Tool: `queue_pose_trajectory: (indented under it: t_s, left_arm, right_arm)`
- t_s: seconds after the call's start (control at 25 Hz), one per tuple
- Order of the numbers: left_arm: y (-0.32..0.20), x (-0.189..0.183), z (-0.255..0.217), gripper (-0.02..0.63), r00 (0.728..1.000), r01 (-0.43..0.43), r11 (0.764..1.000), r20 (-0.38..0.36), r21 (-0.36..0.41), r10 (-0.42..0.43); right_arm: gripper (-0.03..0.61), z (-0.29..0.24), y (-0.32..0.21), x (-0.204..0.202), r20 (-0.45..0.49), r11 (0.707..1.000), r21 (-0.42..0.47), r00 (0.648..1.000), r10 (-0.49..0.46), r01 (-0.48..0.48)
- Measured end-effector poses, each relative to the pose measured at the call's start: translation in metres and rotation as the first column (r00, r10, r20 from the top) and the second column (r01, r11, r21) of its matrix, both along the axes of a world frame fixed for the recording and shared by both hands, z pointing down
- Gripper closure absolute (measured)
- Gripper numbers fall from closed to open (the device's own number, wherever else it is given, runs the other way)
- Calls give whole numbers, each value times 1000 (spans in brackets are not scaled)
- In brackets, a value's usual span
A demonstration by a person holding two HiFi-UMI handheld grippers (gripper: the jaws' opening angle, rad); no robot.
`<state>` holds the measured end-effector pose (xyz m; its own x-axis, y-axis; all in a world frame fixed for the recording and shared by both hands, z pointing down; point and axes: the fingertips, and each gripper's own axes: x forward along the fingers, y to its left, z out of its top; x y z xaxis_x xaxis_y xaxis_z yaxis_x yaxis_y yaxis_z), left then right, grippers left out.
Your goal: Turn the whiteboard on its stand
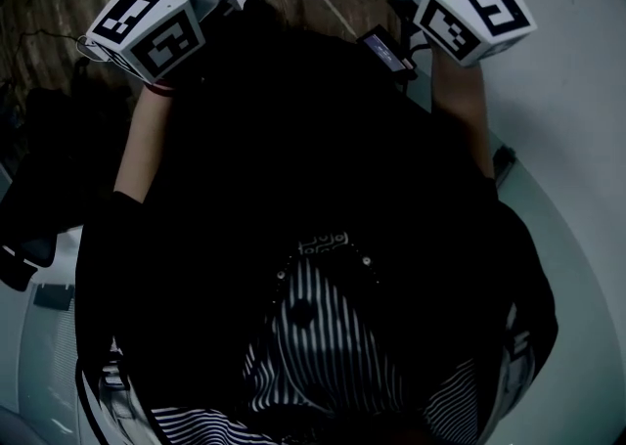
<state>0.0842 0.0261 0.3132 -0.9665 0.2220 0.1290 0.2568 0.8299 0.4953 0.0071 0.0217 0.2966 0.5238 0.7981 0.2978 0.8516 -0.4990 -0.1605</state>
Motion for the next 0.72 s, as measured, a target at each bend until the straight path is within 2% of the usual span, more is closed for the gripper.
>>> queue_pose_trajectory:
  t_s: [0.2,0.52,0.72]
  left_arm:
    - [38,1,-7,613,999,-40,999,26,-11,40]
    - [112,7,-6,612,995,-96,995,38,-29,97]
    - [133,6,5,612,988,-152,987,20,-51,154]
  right_arm:
    - [578,-10,35,8,17,999,-16,999,30,-30]
    - [578,-3,107,18,50,997,27,997,65,-66]
    - [578,4,135,21,58,995,40,994,88,-90]
